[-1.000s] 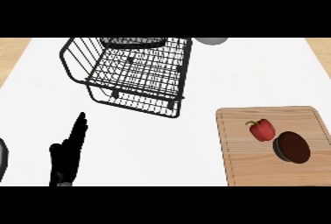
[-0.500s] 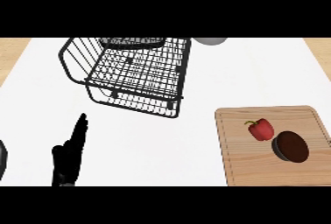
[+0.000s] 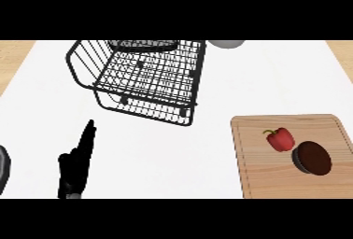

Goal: Pick the cupcake from the cutting board and place it in the tiered basket

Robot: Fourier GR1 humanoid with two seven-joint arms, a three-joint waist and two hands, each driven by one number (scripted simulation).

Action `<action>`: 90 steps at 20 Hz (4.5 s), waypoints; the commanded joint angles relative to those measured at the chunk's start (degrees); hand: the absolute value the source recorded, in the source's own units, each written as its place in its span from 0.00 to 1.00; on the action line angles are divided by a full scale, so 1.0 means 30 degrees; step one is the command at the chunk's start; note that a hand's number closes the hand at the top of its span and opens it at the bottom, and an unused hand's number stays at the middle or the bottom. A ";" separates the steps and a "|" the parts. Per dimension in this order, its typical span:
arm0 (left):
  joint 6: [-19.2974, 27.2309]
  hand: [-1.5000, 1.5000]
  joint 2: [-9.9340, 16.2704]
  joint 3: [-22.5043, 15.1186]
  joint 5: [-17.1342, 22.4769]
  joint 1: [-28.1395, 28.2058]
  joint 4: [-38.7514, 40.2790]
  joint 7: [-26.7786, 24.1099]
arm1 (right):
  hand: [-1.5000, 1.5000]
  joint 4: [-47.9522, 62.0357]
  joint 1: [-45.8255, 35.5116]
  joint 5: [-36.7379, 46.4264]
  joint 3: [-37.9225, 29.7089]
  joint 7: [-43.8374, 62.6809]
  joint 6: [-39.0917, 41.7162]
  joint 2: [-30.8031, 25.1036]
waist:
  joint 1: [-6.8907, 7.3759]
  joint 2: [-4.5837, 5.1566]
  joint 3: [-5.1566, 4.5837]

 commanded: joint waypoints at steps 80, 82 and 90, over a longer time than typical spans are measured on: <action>-0.2507 0.50 -0.2420 0.1979 -0.3115 0.0706 -0.0476 0.1221 | 1.00 0.7683 -1.1110 2.0631 1.4039 0.5227 0.4193 1.4365 | 0.0684 0.0104 -0.0055; -0.2550 0.50 -0.2162 0.2500 -0.2875 0.0947 -0.0784 0.1195 | 1.00 0.7290 -1.1447 2.0005 1.3254 0.5650 0.4209 1.5212 | 0.0366 0.0105 -0.0048; -0.2153 0.50 -0.2487 0.2561 -0.3205 0.0990 0.0120 0.0558 | 1.00 -0.1273 -1.0584 1.7968 1.3239 0.9325 0.3404 1.6902 | -0.0140 -0.0052 -0.0062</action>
